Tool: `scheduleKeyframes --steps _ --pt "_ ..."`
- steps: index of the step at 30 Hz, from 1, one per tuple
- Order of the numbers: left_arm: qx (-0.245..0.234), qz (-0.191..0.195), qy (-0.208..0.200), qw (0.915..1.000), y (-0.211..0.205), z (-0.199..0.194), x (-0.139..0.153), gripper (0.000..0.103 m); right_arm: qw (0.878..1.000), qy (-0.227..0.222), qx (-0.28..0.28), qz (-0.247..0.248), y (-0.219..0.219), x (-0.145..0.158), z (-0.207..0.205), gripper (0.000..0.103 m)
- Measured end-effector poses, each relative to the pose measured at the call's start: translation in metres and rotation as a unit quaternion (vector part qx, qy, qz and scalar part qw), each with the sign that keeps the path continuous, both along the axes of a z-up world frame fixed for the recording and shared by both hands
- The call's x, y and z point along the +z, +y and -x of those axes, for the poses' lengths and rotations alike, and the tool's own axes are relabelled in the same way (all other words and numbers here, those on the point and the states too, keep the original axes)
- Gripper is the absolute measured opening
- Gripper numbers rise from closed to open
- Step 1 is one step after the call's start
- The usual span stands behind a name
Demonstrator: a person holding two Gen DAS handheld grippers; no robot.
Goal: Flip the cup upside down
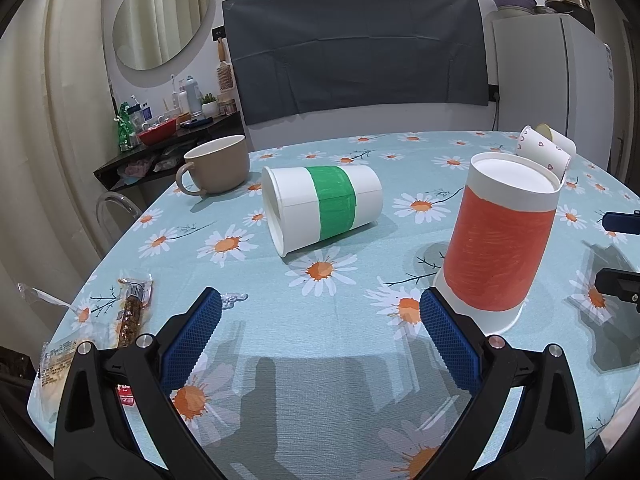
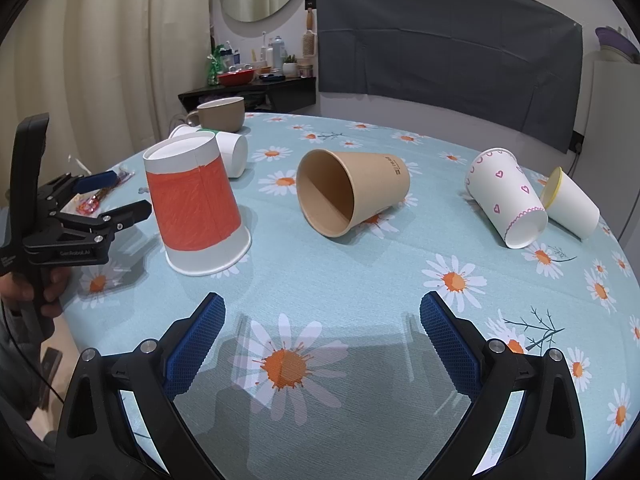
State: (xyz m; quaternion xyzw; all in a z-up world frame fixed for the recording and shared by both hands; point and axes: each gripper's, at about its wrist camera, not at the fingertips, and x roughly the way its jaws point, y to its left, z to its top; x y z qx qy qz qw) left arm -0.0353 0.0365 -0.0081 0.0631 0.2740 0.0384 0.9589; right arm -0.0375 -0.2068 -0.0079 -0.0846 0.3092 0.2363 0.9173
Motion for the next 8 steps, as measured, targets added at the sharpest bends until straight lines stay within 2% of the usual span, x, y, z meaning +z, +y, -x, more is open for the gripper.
scheduleKeyframes --steps 8 --pt "0.016 0.000 0.000 0.9999 0.0029 -0.0001 0.0006 0.097 1.000 0.000 0.001 0.000 0.0001 0.0000 0.0000 0.094"
